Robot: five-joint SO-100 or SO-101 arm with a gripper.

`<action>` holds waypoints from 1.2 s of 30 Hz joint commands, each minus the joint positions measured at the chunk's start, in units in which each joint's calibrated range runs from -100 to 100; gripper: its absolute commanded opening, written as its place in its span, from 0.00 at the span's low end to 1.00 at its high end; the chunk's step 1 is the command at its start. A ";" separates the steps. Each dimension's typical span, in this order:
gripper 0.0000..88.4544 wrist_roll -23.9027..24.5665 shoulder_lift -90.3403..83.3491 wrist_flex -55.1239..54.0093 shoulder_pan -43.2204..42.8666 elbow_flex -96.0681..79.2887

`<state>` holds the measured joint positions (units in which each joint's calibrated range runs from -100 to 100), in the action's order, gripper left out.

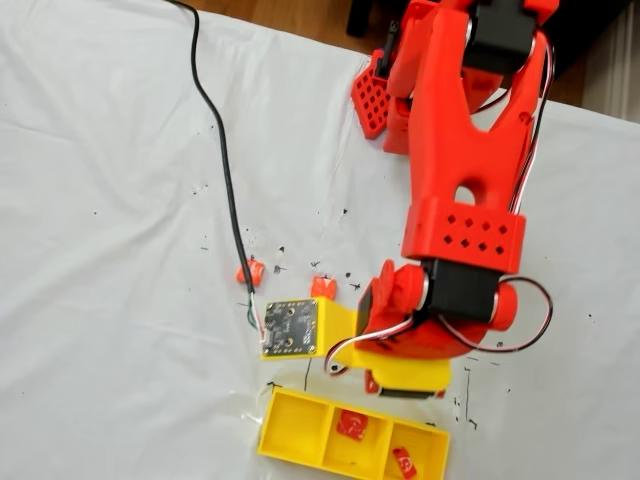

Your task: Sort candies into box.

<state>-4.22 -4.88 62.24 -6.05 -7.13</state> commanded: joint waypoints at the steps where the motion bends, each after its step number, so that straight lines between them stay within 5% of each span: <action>1: 0.02 -1.22 -13.27 3.37 -1.64 -6.75; 8: 0.07 -0.78 -17.85 1.16 -4.45 -19.86; 13: 0.34 -0.34 -17.26 -0.07 -5.99 -24.96; 15: 0.37 -0.20 -17.09 -1.05 -6.54 -26.41; 36: 0.39 -0.54 -10.05 -5.47 -8.62 -28.60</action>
<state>-4.66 -15.32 57.22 -13.77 -36.46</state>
